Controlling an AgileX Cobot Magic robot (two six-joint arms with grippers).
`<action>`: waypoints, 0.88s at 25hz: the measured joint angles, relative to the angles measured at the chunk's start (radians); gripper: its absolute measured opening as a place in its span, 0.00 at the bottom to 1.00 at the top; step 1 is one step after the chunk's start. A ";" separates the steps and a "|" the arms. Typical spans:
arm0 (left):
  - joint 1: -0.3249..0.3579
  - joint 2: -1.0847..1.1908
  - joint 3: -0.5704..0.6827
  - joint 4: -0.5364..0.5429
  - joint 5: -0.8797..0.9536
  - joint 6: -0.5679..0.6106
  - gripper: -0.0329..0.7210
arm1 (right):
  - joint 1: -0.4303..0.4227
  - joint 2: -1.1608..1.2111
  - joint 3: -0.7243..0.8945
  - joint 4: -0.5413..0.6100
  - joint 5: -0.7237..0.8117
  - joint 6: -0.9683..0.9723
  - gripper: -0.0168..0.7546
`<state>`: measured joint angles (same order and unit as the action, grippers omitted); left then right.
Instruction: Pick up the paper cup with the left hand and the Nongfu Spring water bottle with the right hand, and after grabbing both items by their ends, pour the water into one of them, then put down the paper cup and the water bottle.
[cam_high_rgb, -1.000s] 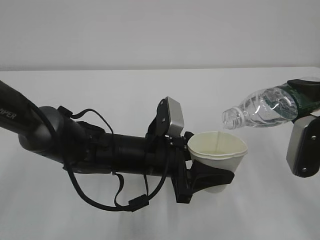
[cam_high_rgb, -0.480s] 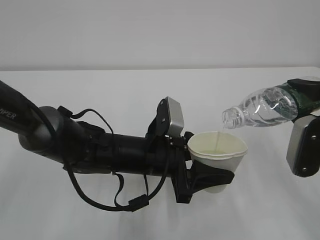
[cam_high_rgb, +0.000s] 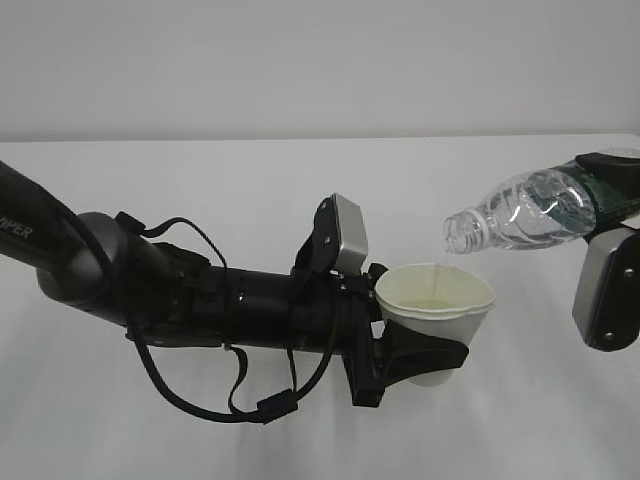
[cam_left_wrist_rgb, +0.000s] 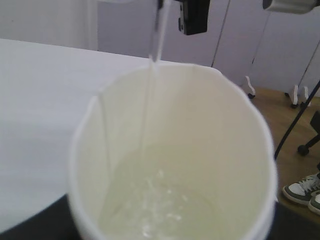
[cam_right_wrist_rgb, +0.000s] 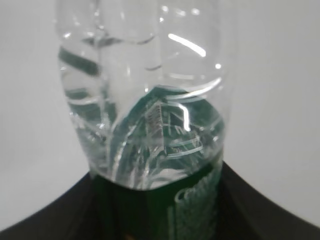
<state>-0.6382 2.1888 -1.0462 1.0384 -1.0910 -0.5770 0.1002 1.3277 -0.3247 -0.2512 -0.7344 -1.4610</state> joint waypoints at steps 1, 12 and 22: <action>0.000 0.000 0.000 0.000 0.000 0.000 0.60 | 0.000 0.000 0.000 0.000 0.000 0.000 0.53; 0.000 0.000 0.000 0.002 0.000 0.000 0.60 | 0.000 0.000 0.000 0.000 0.000 0.000 0.53; 0.000 0.000 0.000 0.002 0.000 0.000 0.60 | 0.000 0.000 0.000 0.000 0.000 -0.004 0.53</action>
<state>-0.6382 2.1888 -1.0462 1.0402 -1.0910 -0.5770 0.1002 1.3277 -0.3247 -0.2512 -0.7344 -1.4646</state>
